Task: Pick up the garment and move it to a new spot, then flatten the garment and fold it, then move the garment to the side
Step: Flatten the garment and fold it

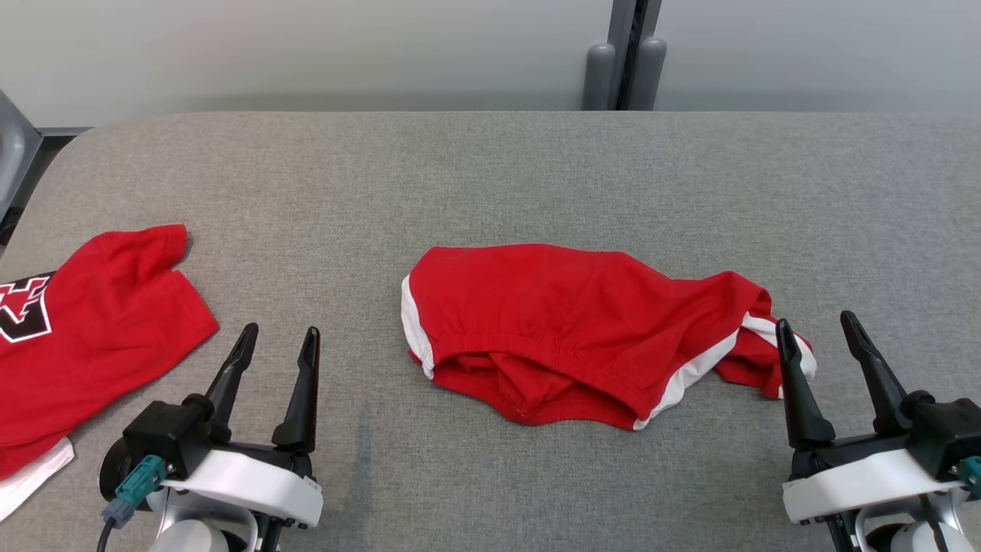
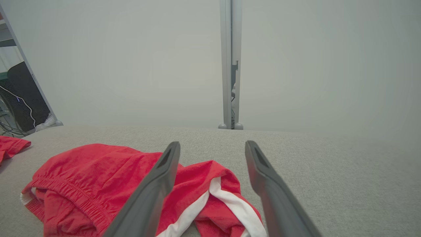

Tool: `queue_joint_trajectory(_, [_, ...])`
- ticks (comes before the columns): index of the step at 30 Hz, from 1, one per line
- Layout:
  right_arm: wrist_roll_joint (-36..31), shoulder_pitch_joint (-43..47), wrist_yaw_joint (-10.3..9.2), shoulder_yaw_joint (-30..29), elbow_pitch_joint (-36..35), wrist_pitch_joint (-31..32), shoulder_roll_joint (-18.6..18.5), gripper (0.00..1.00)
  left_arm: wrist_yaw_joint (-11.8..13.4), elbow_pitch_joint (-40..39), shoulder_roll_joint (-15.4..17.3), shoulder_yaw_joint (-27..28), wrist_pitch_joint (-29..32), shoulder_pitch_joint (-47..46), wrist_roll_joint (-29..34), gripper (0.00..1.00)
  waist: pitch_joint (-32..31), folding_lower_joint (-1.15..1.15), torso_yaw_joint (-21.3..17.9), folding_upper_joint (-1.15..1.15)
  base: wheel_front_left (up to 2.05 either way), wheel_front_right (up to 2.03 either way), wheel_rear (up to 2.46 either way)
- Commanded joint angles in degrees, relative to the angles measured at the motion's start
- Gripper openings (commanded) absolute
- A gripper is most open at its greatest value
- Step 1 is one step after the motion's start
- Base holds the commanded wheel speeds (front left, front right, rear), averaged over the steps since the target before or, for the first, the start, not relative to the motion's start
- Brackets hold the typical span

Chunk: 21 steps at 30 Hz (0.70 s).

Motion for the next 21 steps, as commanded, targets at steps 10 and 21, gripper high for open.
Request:
queue_joint_trajectory(10, [0.60,0.15,0.00,-0.58,-1.12,0.07,0.36,1.00,-1.95,-2.06,-0.65,-4.27,3.68,-2.74,1.00,1.00,0.95,0.00,-0.13,0.00,0.00,0.00,0.00])
queue_joint_trajectory(21, [0.72,-2.50,0.00,0.23,-1.53,-0.69,0.62,1.00,-9.47,-1.24,-7.73,-17.63,15.22,-10.84,0.83,1.00,5.85,0.00,-3.68,0.00,0.00,0.00,0.00])
